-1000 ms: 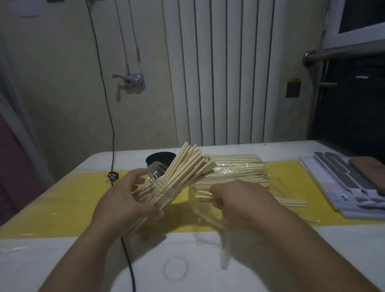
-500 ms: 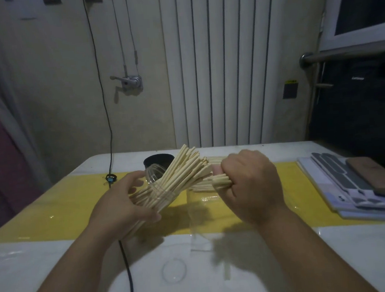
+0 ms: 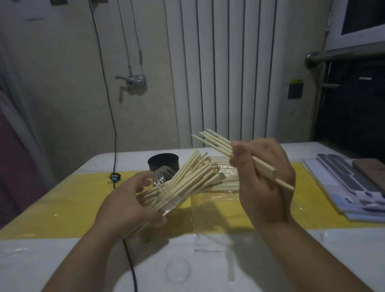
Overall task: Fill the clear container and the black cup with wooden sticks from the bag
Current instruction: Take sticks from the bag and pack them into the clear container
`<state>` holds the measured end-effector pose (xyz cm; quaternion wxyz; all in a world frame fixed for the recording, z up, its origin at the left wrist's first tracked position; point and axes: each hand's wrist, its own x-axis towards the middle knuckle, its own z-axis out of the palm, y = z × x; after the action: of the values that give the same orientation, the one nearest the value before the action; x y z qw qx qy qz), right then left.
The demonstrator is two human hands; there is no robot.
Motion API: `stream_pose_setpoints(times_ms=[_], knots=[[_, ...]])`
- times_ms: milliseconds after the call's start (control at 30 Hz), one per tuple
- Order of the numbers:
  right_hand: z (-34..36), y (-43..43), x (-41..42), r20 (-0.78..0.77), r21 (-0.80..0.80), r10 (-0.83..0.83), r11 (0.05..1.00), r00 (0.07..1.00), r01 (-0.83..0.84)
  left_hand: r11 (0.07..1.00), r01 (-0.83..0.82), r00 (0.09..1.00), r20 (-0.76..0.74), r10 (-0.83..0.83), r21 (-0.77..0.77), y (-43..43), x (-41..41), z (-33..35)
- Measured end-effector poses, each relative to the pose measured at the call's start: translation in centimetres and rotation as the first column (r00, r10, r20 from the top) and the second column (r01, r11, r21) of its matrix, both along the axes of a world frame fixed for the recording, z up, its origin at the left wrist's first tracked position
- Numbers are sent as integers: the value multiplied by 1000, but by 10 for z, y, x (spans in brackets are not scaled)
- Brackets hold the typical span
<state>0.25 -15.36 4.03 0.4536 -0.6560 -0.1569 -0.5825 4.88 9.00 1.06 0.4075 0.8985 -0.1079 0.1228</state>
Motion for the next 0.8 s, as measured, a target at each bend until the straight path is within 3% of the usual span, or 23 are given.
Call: stream_pose_setpoints(times_ms=[100, 233, 400, 567, 667, 733, 800], knots=[[6, 10, -8, -78, 328, 291, 911, 954, -251, 1000, 1, 1000, 5, -1, 26, 0, 0, 0], [6, 14, -8, -275, 429, 427, 856, 862, -287, 998, -8, 1000, -2, 8, 57, 0, 0, 0], [1, 12, -2, -452, 320, 359, 920, 817, -227, 991, -14, 1000, 20, 12, 136, -3, -1, 0], [-4, 10, 9, -482, 346, 412, 900, 773, -264, 986, -7, 999, 41, 0, 165, -3, -1, 1], [-4, 11, 8, -527, 390, 480, 870, 701, -302, 985, 6, 999, 48, -14, 174, -3, -2, 2], [-3, 10, 6, -591, 355, 466, 883, 658, -306, 984, 10, 998, 53, -20, 176, -4, -3, 2], [-4, 8, 7, -617, 308, 402, 915, 677, -262, 984, 6, 999, 51, -15, 179, -4, -3, 2]])
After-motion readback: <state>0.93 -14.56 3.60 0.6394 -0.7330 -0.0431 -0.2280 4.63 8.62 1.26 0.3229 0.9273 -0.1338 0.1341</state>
